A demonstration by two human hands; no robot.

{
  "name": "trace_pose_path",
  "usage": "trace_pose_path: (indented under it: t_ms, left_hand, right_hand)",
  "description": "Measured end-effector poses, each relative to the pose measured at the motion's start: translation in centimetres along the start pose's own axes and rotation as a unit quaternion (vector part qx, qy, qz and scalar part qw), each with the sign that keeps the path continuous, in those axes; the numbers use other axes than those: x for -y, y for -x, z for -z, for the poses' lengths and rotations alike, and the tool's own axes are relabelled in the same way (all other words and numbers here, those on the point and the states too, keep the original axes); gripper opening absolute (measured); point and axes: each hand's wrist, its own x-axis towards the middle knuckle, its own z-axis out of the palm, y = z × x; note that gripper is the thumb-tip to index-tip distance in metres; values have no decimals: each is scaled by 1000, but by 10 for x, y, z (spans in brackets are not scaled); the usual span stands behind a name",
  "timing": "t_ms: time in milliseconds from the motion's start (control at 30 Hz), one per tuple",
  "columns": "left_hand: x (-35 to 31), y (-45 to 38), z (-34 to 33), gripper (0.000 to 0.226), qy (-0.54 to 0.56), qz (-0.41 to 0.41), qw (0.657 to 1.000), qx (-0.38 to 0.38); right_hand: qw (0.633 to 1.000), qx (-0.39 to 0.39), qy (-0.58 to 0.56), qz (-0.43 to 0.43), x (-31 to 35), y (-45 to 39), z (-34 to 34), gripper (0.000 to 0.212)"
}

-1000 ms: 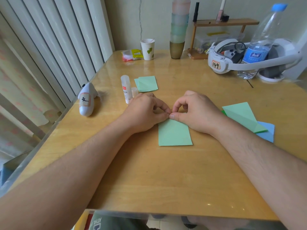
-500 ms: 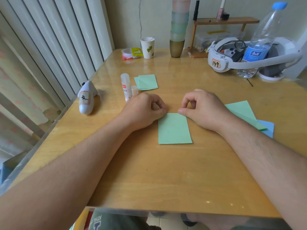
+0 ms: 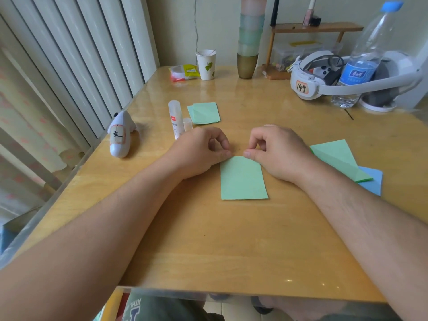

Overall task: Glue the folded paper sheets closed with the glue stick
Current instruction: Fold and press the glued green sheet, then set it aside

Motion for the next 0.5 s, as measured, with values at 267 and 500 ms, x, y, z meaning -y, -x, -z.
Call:
trace_pose_path:
  t_ms: [267, 500]
  left_hand:
    - [2, 6, 15, 5, 30, -14, 998, 57]
    - [0, 12, 19, 19, 12, -39, 995, 88]
  right_hand:
    - [1000, 0, 27, 6, -7, 4, 10, 26]
    - [997, 65, -7, 35, -10, 12, 21, 22]
